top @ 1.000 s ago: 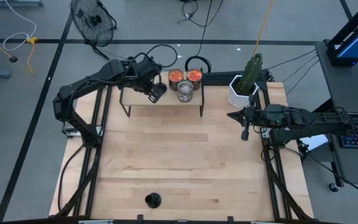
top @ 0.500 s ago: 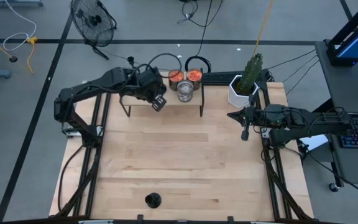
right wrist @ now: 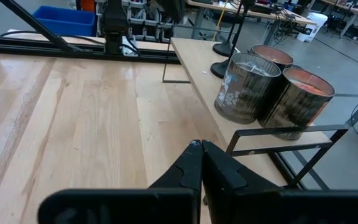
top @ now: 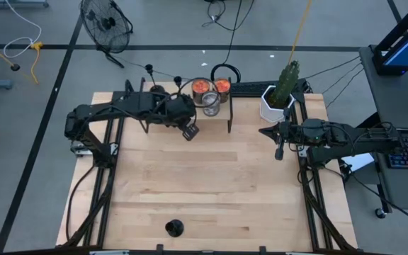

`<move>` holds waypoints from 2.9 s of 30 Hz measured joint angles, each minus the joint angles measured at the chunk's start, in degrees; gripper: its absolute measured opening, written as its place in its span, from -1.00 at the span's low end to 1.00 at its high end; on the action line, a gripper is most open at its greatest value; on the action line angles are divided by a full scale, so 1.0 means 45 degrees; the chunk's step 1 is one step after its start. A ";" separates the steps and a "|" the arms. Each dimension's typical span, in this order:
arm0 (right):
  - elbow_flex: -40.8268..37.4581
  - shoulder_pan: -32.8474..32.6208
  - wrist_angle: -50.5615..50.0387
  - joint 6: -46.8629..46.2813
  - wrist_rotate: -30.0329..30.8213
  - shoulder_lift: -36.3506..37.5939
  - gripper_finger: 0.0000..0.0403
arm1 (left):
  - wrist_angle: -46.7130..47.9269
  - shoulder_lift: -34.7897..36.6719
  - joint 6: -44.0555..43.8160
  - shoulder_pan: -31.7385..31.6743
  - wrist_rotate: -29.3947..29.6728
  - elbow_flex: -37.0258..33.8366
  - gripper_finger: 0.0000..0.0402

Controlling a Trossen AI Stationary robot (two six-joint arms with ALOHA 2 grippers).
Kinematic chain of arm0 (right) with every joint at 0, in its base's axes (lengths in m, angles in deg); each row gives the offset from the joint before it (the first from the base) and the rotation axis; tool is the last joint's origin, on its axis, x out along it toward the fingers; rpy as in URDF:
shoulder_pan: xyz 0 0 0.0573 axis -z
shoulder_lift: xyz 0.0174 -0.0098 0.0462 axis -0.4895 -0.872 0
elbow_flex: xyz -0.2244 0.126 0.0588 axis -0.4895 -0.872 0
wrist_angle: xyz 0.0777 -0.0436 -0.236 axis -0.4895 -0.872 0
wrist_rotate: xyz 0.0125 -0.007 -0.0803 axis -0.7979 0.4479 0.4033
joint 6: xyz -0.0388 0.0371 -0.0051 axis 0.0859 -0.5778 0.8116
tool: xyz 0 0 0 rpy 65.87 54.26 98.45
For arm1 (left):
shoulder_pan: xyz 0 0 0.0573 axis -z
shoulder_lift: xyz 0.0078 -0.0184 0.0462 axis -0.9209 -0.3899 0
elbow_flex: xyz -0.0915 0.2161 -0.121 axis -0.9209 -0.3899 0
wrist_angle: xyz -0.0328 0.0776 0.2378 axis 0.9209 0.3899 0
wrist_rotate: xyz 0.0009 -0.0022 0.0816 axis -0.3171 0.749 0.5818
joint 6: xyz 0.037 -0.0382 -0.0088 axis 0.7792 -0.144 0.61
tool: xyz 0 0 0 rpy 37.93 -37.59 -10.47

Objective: Pick & Place candle stick holders
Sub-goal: Put the top black candle holder on the shelf

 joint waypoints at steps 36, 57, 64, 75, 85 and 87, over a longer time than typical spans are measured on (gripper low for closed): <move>0.0000 0.0000 -0.0005 0.0330 0.0005 0.0000 -1.00 | 0.0592 0.0175 0.4404 -0.4659 0.0661 0.3147 -0.02; 0.0000 0.0000 -0.0005 0.0321 0.0068 0.0000 -1.00 | 0.1088 -0.0547 0.4701 -0.5557 -0.0700 0.3147 -0.08; 0.0000 0.0000 -0.0005 0.0335 0.0073 -0.0005 -1.00 | 0.1116 -0.0541 0.4719 -0.5558 -0.0695 0.3147 -0.09; 0.0000 0.0000 -0.0005 0.0321 0.0073 -0.0005 -1.00 | 0.1031 -0.0638 0.5353 -0.5359 -0.0685 0.3152 -0.12; 0.0000 0.0000 -0.0005 0.0320 0.0073 -0.0005 -1.00 | 0.1119 -0.0641 0.5778 -0.5383 -0.1125 0.3152 -0.62; 0.0000 0.0000 -0.0005 0.0321 0.0073 -0.0004 -1.00 | 0.1127 -0.0718 0.5785 -0.5383 -0.1318 0.3152 -0.72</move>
